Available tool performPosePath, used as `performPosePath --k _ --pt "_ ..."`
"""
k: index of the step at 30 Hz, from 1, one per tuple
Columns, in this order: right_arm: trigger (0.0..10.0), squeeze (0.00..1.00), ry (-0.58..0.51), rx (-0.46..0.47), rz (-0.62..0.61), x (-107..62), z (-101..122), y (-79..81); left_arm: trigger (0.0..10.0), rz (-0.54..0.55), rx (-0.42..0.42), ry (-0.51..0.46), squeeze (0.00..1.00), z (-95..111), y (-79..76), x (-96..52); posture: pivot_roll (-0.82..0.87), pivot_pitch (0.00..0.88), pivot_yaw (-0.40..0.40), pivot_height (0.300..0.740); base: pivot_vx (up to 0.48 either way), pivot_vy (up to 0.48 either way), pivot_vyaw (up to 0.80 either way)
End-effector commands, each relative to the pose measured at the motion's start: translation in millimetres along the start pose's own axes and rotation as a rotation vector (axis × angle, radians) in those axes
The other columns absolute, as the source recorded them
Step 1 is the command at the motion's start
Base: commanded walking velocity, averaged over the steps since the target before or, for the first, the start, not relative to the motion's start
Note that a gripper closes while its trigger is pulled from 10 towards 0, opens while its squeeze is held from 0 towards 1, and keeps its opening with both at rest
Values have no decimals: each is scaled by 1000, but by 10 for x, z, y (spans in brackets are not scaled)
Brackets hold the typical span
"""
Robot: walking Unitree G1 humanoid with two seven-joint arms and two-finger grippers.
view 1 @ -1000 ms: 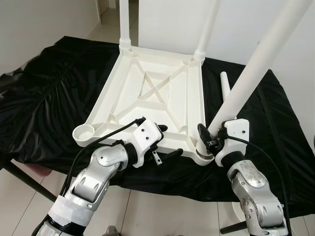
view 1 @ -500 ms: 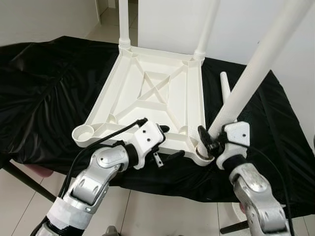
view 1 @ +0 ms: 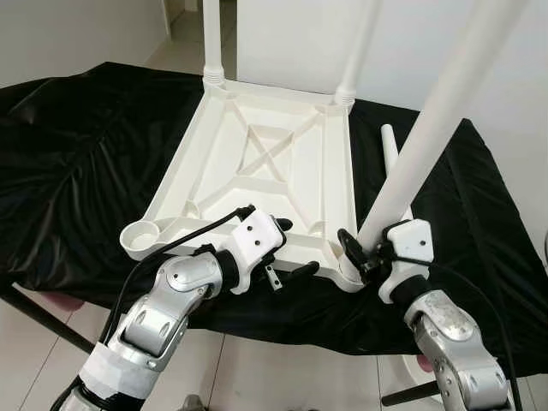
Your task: Building children table
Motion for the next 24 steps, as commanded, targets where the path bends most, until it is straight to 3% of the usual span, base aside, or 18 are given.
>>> performPosePath --k 1,11,16,24 --pt "10000 0 101 47 -28 -17 -231 -51 10000 3 6 -12 0 52 -2 -2 80 107 -54 740 0 0 0" --pt "10000 0 122 168 -116 1 -329 -162 10000 11 8 -14 0 72 8 -15 85 107 -54 740 0 0 0" --pt "10000 0 103 80 -63 -36 -320 -12 10000 15 3 -13 0 72 10 -26 86 108 -54 740 0 0 0" --pt "10000 0 103 -14 -18 -11 -307 28 10000 25 -1 -17 0 85 26 -23 85 105 -54 740 0 0 0"
Point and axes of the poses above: a point about 5 cm out from each wrist's last joint towards the gripper, its own x axis pointing out of the wrist towards the gripper, its own z axis along the axis of the wrist's last joint, y = z × x, the point moved 4 cm from there along x, pointing out of the wrist towards the gripper, and after that the axes turned 4 degrees about -x, right-handed, at the moved point
